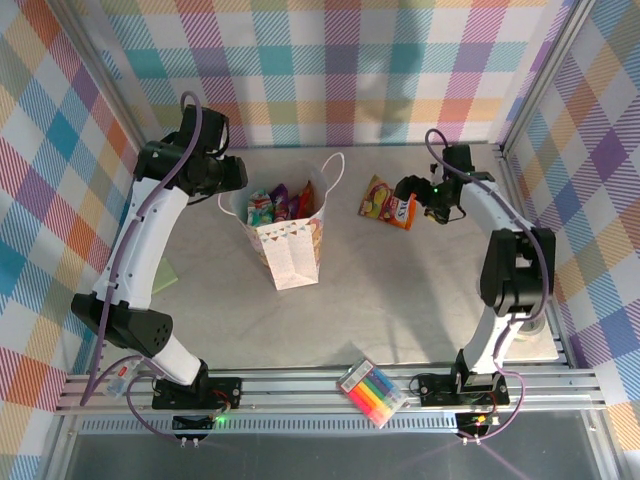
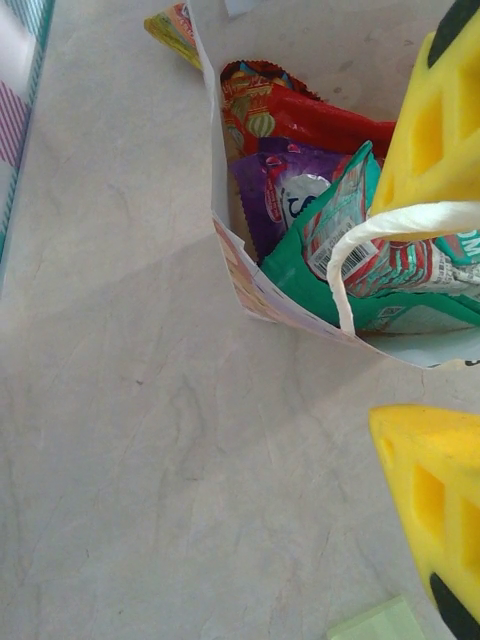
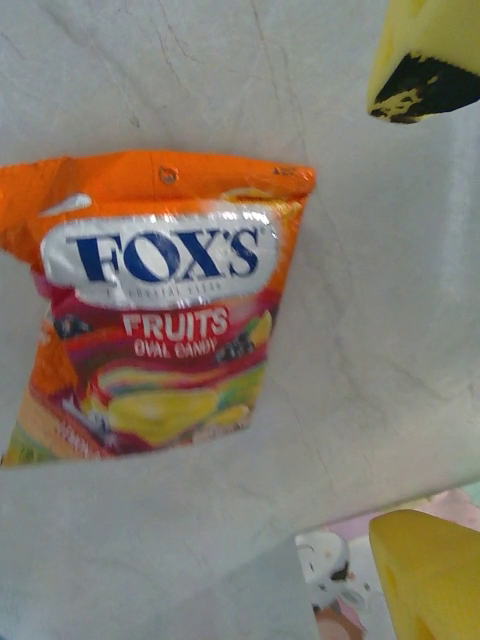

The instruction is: Place the snacks into the paper bag

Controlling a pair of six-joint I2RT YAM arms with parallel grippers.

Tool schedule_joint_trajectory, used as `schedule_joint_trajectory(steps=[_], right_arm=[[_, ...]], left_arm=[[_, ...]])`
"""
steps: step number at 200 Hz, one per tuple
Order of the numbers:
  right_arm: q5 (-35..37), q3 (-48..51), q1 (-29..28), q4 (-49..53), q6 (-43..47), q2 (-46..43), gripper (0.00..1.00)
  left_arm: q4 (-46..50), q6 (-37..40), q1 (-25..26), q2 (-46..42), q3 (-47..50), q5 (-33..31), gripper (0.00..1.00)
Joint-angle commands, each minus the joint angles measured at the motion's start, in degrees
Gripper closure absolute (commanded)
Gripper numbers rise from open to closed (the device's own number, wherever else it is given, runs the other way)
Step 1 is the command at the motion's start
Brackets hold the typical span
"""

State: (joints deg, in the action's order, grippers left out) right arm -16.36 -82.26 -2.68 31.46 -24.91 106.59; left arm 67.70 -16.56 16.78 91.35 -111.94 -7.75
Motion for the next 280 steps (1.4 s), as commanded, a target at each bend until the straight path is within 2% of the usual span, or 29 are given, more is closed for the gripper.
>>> schedule_joint_trajectory(steps=[1, 29, 81, 132, 159, 209, 243, 258, 280], right_arm=[[-2.7, -3.2, 1.2, -3.7, -0.3, 4.0, 0.01], [-5.0, -6.9, 2.4, -4.3, -0.3, 10.4, 0.01], [-7.3, -11.6, 2.4, -5.8, -0.7, 17.1, 0.01], [-10.8, -11.6, 2.3, -7.4, -0.8, 19.2, 0.00], [-10.8, -11.2, 2.2, -7.2, -0.3, 19.7, 0.02], [-12.6, -10.8, 0.9, -7.9, 0.1, 20.0, 0.13], [-9.4, -10.9, 0.1, -6.3, 0.2, 19.8, 0.22], [-8.4, -10.8, 0.1, -5.6, 0.4, 19.6, 0.31], [-7.4, -9.8, 0.1, -5.3, 0.1, 18.7, 0.51]], left_arm=[[-1.6, -0.5, -0.6, -0.3, -0.2, -0.1, 0.53], [-1.5, -0.9, -0.7, 0.5, -1.0, -1.0, 0.52], [-1.1, -1.1, -0.8, 1.3, -1.7, -2.0, 0.52], [-1.1, -1.3, -0.9, 2.2, -2.1, -2.3, 0.52], [-1.3, -1.5, -0.9, 2.5, -2.4, -1.5, 0.52], [-0.6, -1.5, -0.9, 2.2, -2.3, -1.8, 0.52], [-0.4, -1.5, -0.8, 2.0, -2.0, -1.7, 0.52], [-0.3, -1.6, -0.9, 1.8, -2.0, -1.7, 0.52], [-0.3, -1.6, -0.9, 1.3, -1.8, -1.7, 0.52]])
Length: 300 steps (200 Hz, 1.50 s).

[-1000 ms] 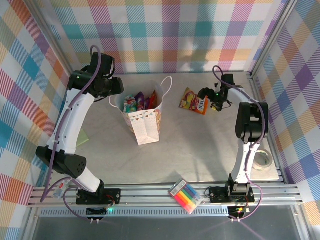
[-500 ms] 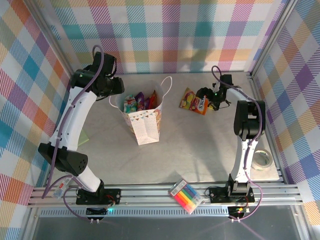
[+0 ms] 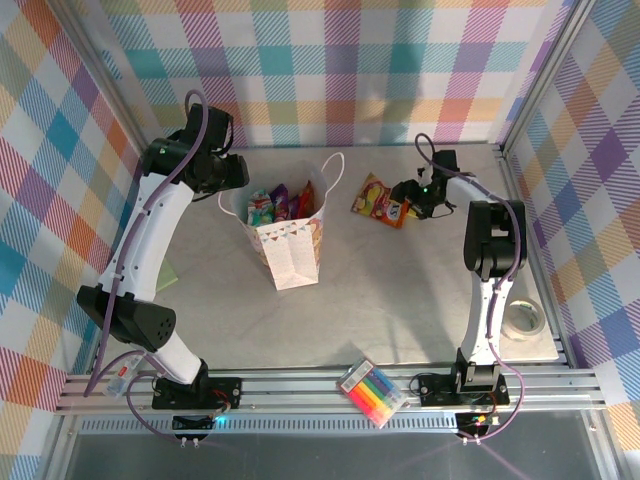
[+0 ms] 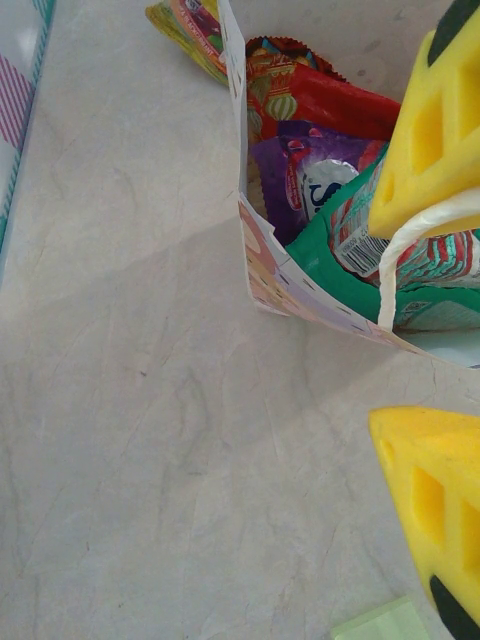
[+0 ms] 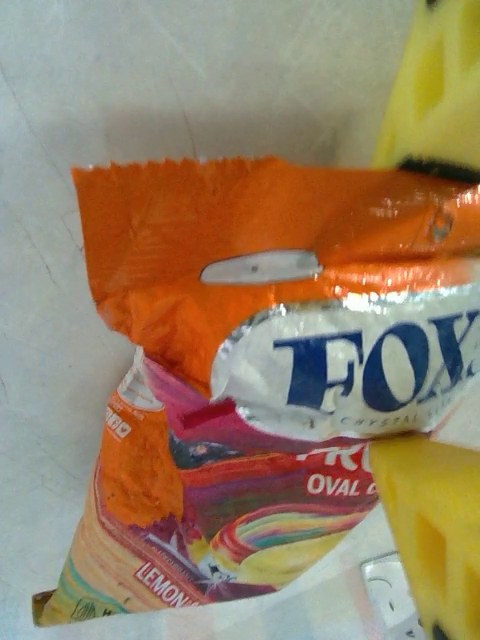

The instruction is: Place the snacks into the paper bag

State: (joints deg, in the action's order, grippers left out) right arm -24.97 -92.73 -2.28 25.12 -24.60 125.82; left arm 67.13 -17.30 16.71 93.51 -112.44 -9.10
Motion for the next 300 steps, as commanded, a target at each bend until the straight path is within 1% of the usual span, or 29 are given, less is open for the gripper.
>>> schedule_joint_trajectory(steps=[1, 16, 34, 81, 86, 106, 158, 185, 217, 273, 300], right_arm=[[1.2, 0.6, -0.3, 1.1, -0.2, -0.7, 0.52], [1.6, 1.3, -0.3, 1.3, -0.4, -1.6, 0.63], [1.5, 2.1, -0.3, 1.2, -0.2, -2.8, 0.73], [1.8, 4.0, -0.3, 2.6, -0.1, -6.7, 0.89], [2.1, 4.5, -0.4, 2.5, 0.0, -7.4, 0.92], [3.2, 5.5, -0.5, 2.7, 0.5, -8.8, 1.00], [4.2, 7.5, -1.3, 3.2, 1.0, -11.2, 1.00], [6.2, 6.8, -2.9, 5.3, 3.4, -13.8, 1.00], [11.9, 5.9, -5.9, 8.1, 6.1, -18.6, 1.00], [22.8, 6.3, -11.5, 11.2, 7.5, -29.2, 1.00], [26.1, 4.5, -14.1, 13.3, 8.3, -33.6, 1.00]], left_arm=[[0.3, -0.9, -0.8, -0.9, -1.3, -0.4, 0.52], [0.4, -1.1, -0.8, -1.1, -1.1, -0.5, 0.52], [0.6, -1.2, -0.8, -1.3, -1.1, -0.4, 0.52], [0.2, -1.1, -0.8, -3.0, 0.4, -0.1, 0.52], [0.1, -1.1, -0.8, -3.2, 0.6, -0.2, 0.52], [0.0, -1.1, -0.8, -3.8, 1.1, 0.0, 0.52], [-0.9, -0.8, -0.8, -6.1, 3.5, -0.1, 0.52], [-1.1, -0.7, -0.8, -7.2, 4.7, -0.1, 0.52], [-2.2, -0.7, -0.8, -8.8, 6.6, 0.1, 0.52], [-3.5, -0.5, -0.9, -10.3, 8.5, 1.1, 0.52], [-4.2, -0.5, -1.0, -10.4, 9.0, 2.2, 0.52]])
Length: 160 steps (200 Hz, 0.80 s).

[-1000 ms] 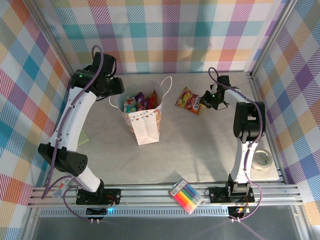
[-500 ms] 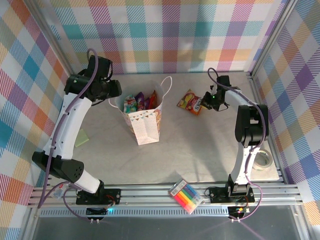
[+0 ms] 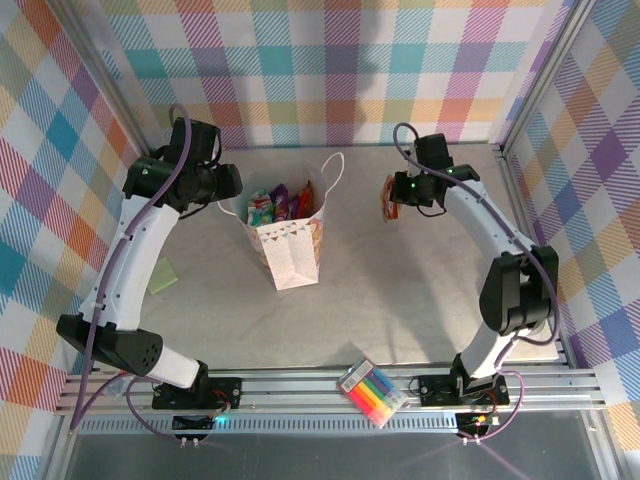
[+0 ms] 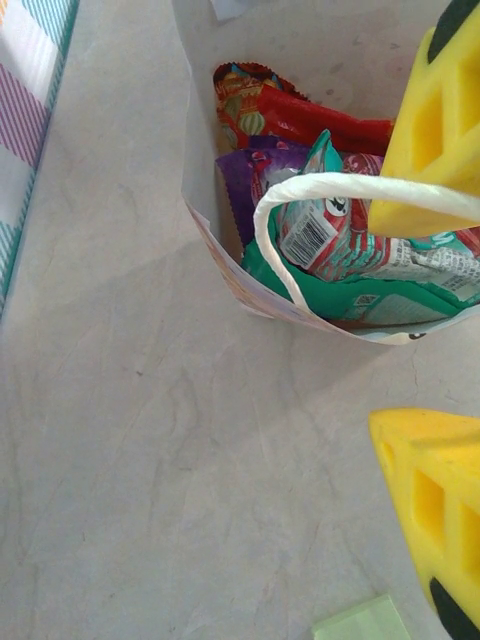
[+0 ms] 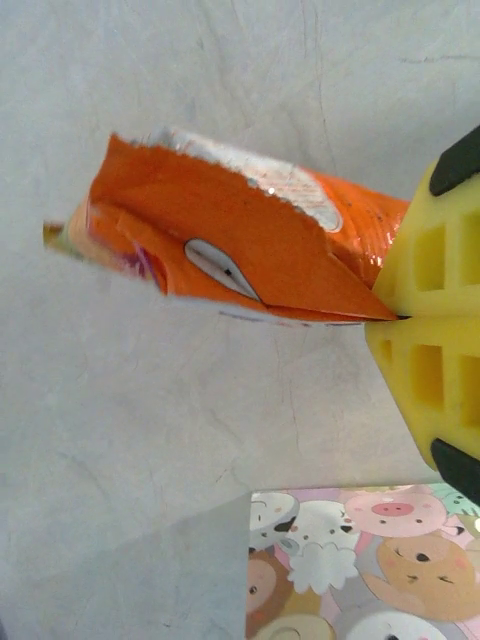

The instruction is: Place the snacks into the paper bag

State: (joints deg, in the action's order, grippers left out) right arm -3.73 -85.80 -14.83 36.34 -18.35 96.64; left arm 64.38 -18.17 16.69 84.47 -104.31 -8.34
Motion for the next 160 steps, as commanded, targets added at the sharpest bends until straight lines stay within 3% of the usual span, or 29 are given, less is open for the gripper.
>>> schedule_joint_trajectory(steps=[1, 100, 160], right_arm=[[5.0, -2.4, -1.6, 2.2, 2.0, -4.7, 1.00], [13.3, -6.1, -7.5, 4.8, 0.5, -19.0, 1.00], [13.4, -8.0, -10.2, 4.1, 0.6, -23.6, 1.00]], left_arm=[[-1.5, 0.4, -1.0, -1.3, 0.9, 1.4, 0.52], [-2.2, 1.2, -1.0, -1.7, 1.0, 3.9, 0.52], [-2.7, 1.1, -1.0, -2.1, 1.3, 4.5, 0.52]])
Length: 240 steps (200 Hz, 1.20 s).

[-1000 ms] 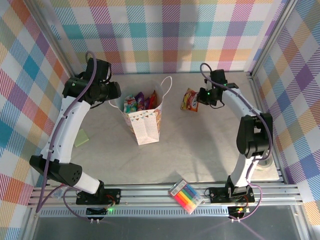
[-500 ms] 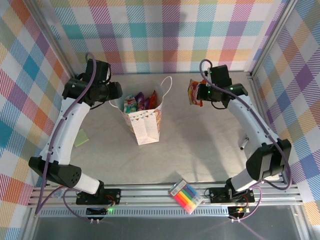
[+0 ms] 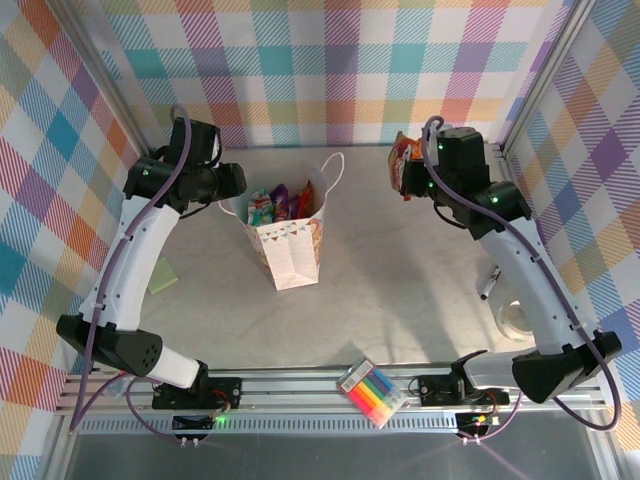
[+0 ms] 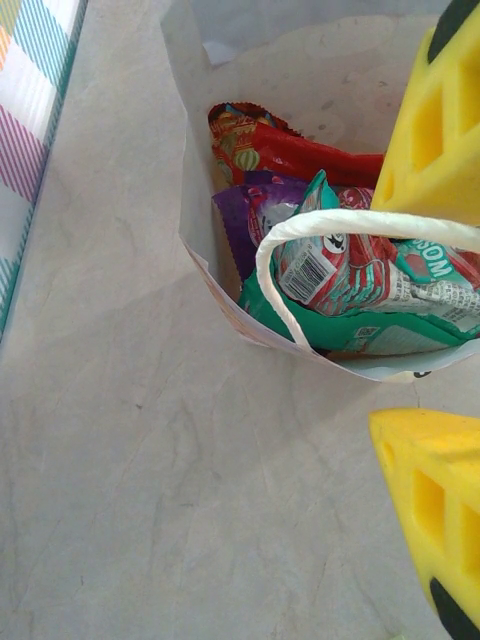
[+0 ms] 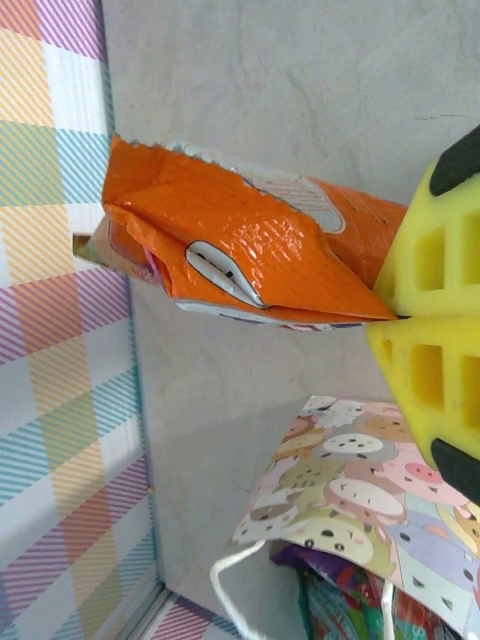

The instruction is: Place the snacks into the paper bag

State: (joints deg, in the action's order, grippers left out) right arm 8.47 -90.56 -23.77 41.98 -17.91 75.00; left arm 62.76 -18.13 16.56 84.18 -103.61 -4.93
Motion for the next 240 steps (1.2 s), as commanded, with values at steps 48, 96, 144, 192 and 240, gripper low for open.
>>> schedule_joint_trajectory(steps=[48, 96, 144, 192, 240], right_arm=[[3.2, -8.1, -7.2, -2.4, 2.6, -2.1, 1.00], [3.2, -15.3, -12.1, -1.4, 4.6, -0.4, 1.00], [3.6, -20.8, -18.6, -2.9, 7.7, 3.1, 1.00], [2.9, -27.5, -23.2, -3.0, 10.2, 8.9, 1.00], [0.9, -30.7, -24.7, -2.4, 9.4, 13.9, 1.00]], left_arm=[[-1.1, 1.1, -0.8, -2.4, 0.7, 1.0, 0.52], [-1.1, 1.1, -0.8, -3.1, 0.8, 0.9, 0.51], [-0.7, 1.3, -0.8, -3.4, 0.9, 0.7, 0.51], [-0.8, 1.7, -0.8, -4.0, 1.6, 0.2, 0.51], [-1.1, 2.3, -0.9, -4.6, 2.9, -0.6, 0.51]])
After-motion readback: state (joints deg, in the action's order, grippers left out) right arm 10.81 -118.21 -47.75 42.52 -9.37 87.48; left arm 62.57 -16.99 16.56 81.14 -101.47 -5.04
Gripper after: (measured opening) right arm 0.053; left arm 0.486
